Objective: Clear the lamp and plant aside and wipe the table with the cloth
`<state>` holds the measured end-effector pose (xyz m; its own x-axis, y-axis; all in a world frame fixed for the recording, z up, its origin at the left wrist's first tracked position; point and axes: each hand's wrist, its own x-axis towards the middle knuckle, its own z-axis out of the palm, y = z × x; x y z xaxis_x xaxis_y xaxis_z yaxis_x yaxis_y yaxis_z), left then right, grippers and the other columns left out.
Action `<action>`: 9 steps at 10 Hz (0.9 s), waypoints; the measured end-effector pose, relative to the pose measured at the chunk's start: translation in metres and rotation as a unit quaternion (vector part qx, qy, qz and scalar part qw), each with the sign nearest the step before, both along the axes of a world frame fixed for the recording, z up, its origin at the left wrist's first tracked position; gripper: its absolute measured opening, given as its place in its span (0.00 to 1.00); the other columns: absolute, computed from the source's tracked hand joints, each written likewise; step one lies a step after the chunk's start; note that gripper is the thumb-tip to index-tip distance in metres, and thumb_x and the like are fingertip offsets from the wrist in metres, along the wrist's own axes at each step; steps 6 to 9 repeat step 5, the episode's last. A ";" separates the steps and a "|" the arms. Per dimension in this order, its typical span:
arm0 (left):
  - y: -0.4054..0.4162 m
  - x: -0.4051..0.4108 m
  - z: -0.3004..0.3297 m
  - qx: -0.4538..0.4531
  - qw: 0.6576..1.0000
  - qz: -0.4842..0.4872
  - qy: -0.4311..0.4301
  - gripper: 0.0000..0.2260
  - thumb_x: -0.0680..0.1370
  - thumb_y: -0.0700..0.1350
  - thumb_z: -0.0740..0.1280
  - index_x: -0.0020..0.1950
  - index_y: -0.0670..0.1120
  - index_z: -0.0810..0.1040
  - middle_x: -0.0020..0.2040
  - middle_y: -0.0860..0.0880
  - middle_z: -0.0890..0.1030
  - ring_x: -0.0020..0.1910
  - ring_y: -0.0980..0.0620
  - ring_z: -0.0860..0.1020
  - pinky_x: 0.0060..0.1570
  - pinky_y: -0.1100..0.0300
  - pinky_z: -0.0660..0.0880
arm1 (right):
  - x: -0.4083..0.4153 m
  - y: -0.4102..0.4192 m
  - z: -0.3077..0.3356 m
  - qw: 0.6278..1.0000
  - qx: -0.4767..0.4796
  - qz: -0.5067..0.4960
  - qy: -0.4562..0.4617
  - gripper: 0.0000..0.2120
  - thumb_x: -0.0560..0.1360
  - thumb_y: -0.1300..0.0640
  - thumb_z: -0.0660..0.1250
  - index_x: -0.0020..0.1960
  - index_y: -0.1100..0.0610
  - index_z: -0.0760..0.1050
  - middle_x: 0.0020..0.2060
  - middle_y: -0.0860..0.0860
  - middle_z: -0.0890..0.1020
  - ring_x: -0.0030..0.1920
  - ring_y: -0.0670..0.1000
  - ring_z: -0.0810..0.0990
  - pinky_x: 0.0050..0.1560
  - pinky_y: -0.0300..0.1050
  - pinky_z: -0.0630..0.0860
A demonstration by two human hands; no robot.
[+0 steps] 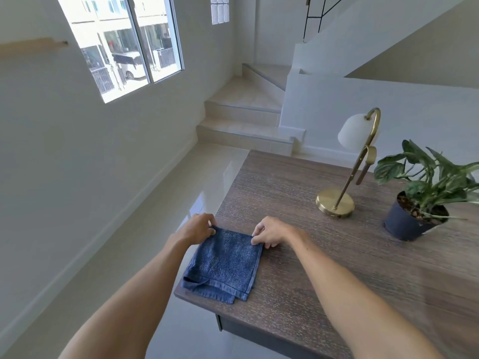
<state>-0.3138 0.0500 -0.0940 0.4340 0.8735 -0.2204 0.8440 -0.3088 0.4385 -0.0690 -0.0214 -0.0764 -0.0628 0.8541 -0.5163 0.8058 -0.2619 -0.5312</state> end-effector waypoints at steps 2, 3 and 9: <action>-0.016 0.000 0.008 0.047 0.999 -0.006 -0.007 0.10 0.78 0.43 0.67 0.59 0.46 0.76 0.57 0.45 0.78 0.54 0.48 0.75 0.51 0.54 0.72 | 0.004 -0.012 0.004 0.997 0.063 -0.016 -0.037 0.10 0.75 0.48 0.73 0.54 0.51 0.81 0.49 0.47 0.80 0.50 0.48 0.78 0.53 0.46 0.75; -0.025 0.004 0.016 0.084 0.996 -0.020 -0.024 0.10 0.79 0.43 0.65 0.59 0.45 0.76 0.57 0.45 0.77 0.54 0.47 0.76 0.52 0.55 0.73 | 0.011 -0.024 0.007 0.993 0.092 -0.016 -0.069 0.13 0.79 0.46 0.67 0.58 0.53 0.79 0.56 0.51 0.80 0.52 0.49 0.78 0.55 0.47 0.74; -0.052 0.015 0.041 0.069 0.996 -0.059 -0.014 0.19 0.80 0.50 0.66 0.69 0.46 0.71 0.67 0.46 0.74 0.62 0.48 0.75 0.61 0.51 0.72 | 0.025 -0.060 0.021 0.988 0.072 -0.043 -0.132 0.21 0.80 0.47 0.65 0.72 0.49 0.70 0.71 0.53 0.73 0.67 0.54 0.75 0.65 0.53 0.72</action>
